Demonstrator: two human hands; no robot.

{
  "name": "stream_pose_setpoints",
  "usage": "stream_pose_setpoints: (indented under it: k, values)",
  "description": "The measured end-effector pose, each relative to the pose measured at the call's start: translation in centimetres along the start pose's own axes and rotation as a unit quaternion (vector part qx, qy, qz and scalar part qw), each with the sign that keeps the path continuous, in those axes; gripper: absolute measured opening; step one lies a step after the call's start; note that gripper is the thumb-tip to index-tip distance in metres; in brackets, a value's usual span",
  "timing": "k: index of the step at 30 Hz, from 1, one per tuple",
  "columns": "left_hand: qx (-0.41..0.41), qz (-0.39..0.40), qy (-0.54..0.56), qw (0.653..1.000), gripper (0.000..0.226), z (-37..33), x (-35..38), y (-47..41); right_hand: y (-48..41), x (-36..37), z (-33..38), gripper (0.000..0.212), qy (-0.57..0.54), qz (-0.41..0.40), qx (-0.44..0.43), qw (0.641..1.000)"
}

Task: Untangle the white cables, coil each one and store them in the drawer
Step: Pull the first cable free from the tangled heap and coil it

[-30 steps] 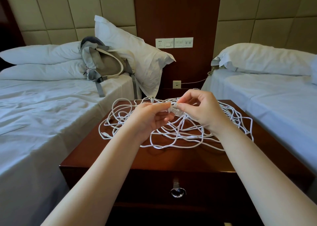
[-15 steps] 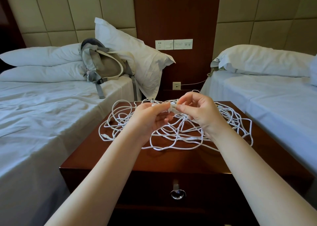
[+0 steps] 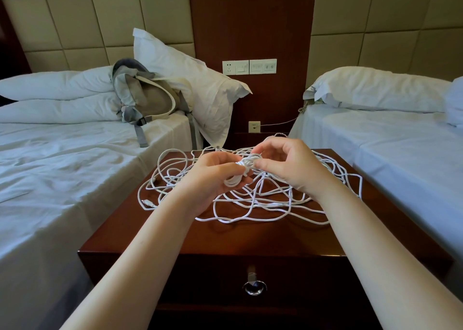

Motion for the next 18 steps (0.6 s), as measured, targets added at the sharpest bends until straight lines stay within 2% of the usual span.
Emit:
stream_pose_setpoints:
  k: [4,7,12,18]
  values:
    - [-0.009,-0.009,-0.076,0.997,0.014,0.0,-0.1,-0.1,-0.1,0.2,0.4,0.012,0.029,-0.016,-0.014,0.999]
    - [-0.002,-0.019,-0.083,0.996,0.009,0.1,-0.2,0.0,-0.2,0.5,0.7,0.012,0.038,-0.016,-0.022,0.999]
    - [0.013,-0.059,-0.125,0.99,0.008,0.2,-1.0,0.0,0.0,0.7,0.4,0.022,-0.012,0.041,-0.012,0.999]
    - [0.031,-0.08,-0.157,0.984,0.013,-0.1,-1.8,-0.1,-0.2,1.0,0.4,0.022,-0.041,0.02,-0.027,0.999]
Point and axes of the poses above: each hand's wrist, its own y-axis away from the middle knuckle, its own x-axis out of the palm, z = x × y, the point moved 5 cm from there along -y, towards the middle knuckle, and after that the axes turned 15 degrees about z, right-handed, at the moved point
